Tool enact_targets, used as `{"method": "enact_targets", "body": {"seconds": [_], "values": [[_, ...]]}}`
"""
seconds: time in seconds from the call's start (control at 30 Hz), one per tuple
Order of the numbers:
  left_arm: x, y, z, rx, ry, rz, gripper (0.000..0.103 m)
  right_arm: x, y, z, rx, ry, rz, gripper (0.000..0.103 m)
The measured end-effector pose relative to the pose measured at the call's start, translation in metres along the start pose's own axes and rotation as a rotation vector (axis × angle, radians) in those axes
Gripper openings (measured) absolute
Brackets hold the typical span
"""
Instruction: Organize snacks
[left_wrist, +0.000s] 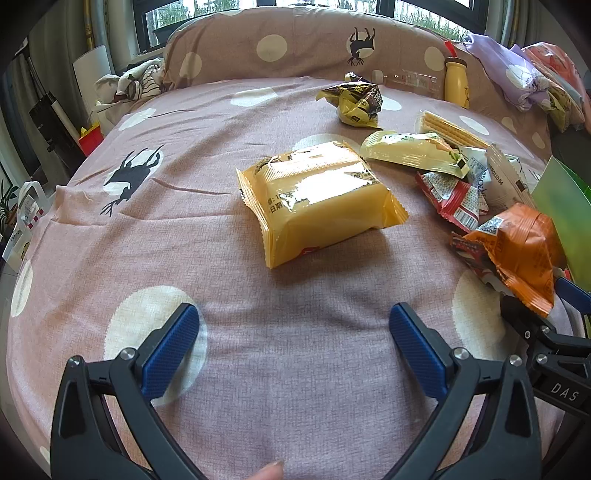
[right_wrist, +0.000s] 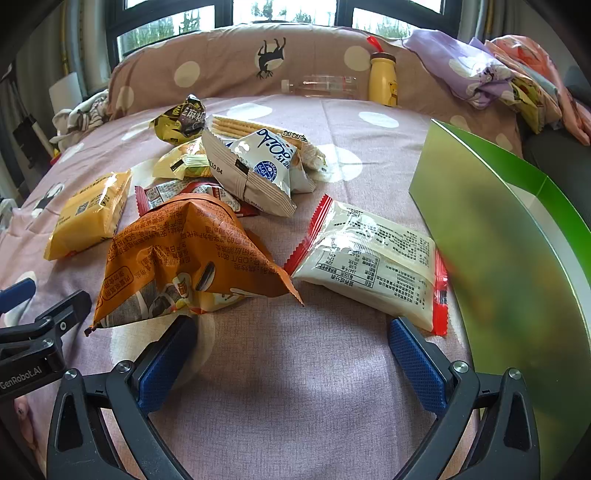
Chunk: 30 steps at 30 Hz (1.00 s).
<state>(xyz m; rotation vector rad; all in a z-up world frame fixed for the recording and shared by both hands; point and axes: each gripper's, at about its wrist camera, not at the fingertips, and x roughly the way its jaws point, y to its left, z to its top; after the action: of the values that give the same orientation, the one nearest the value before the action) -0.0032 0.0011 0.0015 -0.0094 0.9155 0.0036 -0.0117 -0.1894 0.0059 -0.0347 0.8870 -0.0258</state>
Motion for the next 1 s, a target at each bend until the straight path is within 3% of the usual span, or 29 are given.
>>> {"method": "enact_targets", "body": {"seconds": [1.0], "values": [[-0.0004, 0.0022, -0.0035, -0.007, -0.003, 0.007, 0.103, 0.0018, 0.0022, -0.0002, -0.009, -0.003, -0.013, 0.103]]}}
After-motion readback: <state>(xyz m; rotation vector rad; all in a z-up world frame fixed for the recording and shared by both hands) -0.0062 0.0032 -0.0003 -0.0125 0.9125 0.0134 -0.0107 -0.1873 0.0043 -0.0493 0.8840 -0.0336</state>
